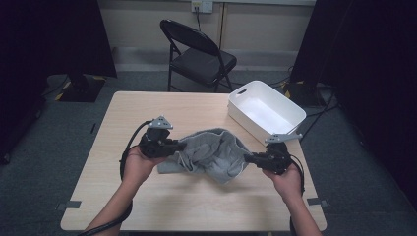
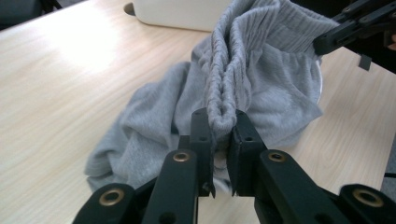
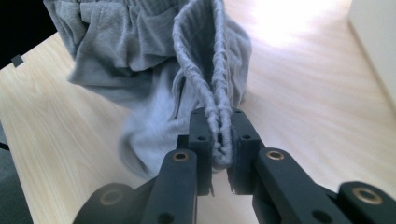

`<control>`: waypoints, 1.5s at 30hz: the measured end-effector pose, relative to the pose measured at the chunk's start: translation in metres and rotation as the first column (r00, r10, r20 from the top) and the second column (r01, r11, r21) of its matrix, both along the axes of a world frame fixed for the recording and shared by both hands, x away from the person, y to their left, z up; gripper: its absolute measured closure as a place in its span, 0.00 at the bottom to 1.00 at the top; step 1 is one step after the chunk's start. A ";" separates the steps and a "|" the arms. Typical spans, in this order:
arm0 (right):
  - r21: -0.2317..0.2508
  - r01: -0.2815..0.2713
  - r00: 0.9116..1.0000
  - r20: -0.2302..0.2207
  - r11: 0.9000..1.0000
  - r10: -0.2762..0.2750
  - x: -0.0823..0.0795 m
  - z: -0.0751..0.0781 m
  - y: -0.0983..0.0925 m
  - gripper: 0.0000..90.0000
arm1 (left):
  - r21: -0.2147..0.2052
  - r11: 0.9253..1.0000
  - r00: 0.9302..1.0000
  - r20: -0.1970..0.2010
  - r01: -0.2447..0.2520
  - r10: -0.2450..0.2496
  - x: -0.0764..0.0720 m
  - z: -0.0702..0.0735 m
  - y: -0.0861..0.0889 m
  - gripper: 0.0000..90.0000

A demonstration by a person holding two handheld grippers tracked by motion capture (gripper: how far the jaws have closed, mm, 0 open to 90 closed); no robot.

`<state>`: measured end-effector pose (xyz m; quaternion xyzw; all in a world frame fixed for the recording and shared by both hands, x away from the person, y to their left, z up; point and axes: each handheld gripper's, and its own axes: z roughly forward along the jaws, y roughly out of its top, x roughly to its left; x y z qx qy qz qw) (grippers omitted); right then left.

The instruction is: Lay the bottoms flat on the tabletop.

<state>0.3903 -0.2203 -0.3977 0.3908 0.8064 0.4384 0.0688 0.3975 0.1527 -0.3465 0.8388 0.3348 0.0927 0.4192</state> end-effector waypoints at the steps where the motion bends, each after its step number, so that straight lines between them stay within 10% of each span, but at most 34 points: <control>1: -0.006 0.001 1.000 0.004 1.000 -0.001 0.001 0.005 0.001 0.91 | -0.004 1.000 1.000 0.003 -0.007 0.007 0.000 0.002 0.002 0.91; 45: -0.031 -0.069 0.993 0.096 0.997 0.072 -0.001 0.078 0.001 0.91 | -0.023 0.999 0.997 0.066 -0.049 0.050 -0.015 0.038 0.035 0.91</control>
